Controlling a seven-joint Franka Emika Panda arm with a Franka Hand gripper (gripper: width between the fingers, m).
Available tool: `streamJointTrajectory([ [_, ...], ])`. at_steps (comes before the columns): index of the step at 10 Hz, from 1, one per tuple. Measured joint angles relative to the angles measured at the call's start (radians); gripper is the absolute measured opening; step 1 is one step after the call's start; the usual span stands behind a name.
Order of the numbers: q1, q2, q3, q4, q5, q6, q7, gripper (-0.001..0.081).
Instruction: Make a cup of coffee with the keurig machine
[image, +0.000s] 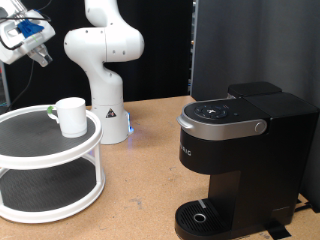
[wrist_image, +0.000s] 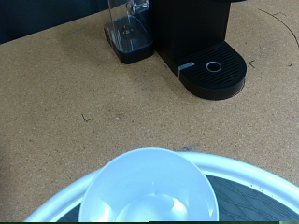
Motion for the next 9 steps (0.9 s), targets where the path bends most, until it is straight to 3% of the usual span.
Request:
streamJointTrajectory([
  [9, -0.010, 0.000, -0.051, -0.099, -0.044, 0.146, -0.061, 0.0004],
])
